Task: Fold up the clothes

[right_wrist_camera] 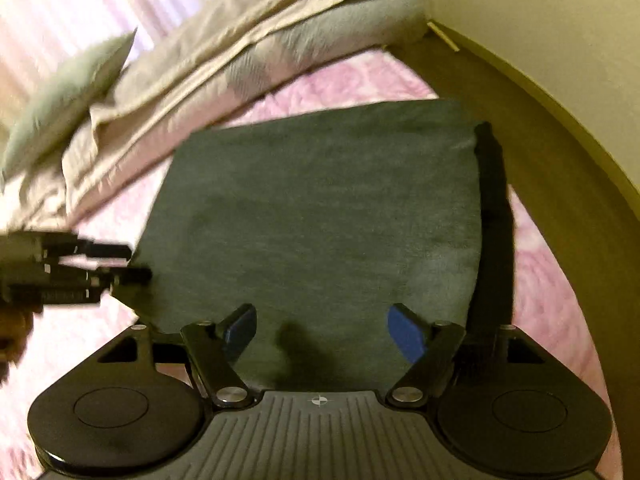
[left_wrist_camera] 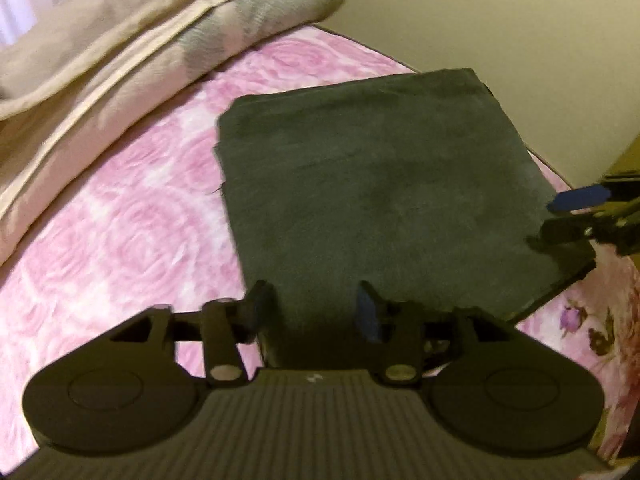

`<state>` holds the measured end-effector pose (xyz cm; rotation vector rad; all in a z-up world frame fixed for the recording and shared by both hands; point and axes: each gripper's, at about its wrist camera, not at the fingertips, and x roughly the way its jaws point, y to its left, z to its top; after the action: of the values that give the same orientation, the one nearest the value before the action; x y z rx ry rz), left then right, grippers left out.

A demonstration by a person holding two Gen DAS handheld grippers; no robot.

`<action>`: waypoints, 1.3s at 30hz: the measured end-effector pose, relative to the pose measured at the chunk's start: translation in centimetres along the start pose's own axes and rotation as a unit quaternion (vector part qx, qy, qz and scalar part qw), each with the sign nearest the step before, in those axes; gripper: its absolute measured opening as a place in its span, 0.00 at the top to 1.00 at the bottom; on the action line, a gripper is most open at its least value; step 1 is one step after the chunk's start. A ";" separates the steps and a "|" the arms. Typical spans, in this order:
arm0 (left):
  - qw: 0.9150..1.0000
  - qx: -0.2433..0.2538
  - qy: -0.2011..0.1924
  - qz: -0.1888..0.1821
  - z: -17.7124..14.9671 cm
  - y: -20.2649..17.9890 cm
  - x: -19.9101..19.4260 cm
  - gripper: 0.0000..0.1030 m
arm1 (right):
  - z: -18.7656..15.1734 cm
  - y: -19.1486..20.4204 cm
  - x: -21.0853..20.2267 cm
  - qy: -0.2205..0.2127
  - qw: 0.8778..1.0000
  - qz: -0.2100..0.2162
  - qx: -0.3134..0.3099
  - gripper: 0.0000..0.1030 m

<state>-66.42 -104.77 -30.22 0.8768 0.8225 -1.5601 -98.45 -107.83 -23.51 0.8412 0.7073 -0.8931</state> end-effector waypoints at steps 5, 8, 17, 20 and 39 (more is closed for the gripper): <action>0.999 -0.045 0.011 0.013 -3.8 -1.4 -3.8 0.11 | -3.2 1.1 -3.2 0.004 0.999 -0.027 0.033 0.15; 0.997 -0.073 0.016 0.010 -6.0 -2.6 -6.1 0.01 | -5.7 1.2 -5.2 0.016 0.998 -0.042 0.053 0.15; 0.992 -0.121 -0.008 -0.043 -11.2 -5.0 -14.1 0.01 | -10.6 5.3 -13.3 -0.015 0.991 -0.094 0.095 0.15; 0.991 -0.124 -0.012 -0.056 -12.4 -5.5 -17.5 0.01 | -11.7 7.5 -16.1 -0.030 0.990 -0.102 0.095 0.14; 0.993 -0.083 -0.079 0.015 -16.3 -8.9 -30.8 0.02 | -16.7 17.4 -27.2 -0.090 0.982 -0.149 0.072 0.06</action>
<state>-70.01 -74.77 -10.71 0.6340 0.8081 -1.4901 -98.56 -77.10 -4.06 0.7804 0.6236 -1.2853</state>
